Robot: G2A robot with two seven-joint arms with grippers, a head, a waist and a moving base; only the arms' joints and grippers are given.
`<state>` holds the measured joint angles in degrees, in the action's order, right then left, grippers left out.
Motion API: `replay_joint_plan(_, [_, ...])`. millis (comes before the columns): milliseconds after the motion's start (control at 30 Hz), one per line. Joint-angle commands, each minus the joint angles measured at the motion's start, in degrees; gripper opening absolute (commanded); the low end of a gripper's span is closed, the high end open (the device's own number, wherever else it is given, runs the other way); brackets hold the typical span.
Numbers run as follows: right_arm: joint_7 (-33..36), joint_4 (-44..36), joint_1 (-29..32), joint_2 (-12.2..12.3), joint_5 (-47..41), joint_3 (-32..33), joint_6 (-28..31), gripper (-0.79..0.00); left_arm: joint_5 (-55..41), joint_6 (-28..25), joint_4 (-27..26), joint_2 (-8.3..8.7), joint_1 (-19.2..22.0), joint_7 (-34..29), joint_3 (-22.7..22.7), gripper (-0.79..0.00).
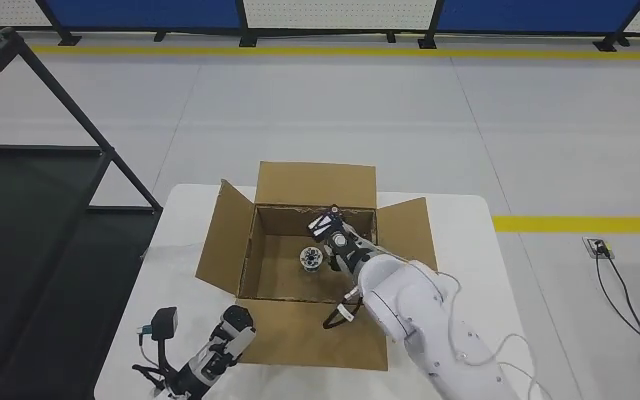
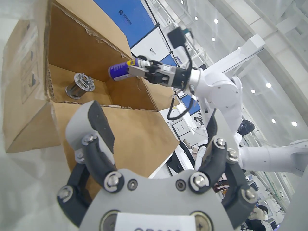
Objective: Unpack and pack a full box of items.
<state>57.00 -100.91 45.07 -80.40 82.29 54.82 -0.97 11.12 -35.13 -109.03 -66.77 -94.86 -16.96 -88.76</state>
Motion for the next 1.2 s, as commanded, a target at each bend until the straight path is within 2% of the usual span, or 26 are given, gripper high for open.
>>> replay_joint_plan(0, [-2.3,-6.5,4.5,0.5,2.1,1.3,-1.0,-0.785,0.1,0.3,0.2,-0.03,0.3,0.0,0.5,0.000])
replay_joint_plan(33, [-3.0,-8.4,6.4,0.7,3.2,1.7,-0.8,-0.785,0.2,0.5,0.3,-0.04,0.5,-0.1,0.7,0.000])
replay_joint_plan(500, [-4.2,-8.2,7.1,0.7,3.1,1.6,-0.3,-0.785,0.5,0.8,0.3,-0.02,0.7,-0.5,1.1,0.000])
replay_joint_plan(600, [-4.4,-9.8,7.3,0.7,3.0,3.3,-0.6,-0.785,0.5,0.8,0.3,-0.02,0.7,-0.5,1.1,0.000])
replay_joint_plan(833, [-3.6,-20.2,12.4,1.4,4.3,13.7,-6.6,-0.785,0.5,0.8,0.3,-0.02,0.7,-0.5,1.1,0.000])
replay_joint_plan(967, [-2.3,-25.3,16.6,2.0,4.6,22.2,-9.2,-0.785,0.5,0.8,0.3,-0.02,0.7,-0.5,1.1,0.000])
replay_joint_plan(1167, [1.5,-25.7,20.8,2.6,1.8,33.7,-10.1,-0.785,0.5,0.8,0.3,-0.02,0.7,-0.5,1.1,0.000])
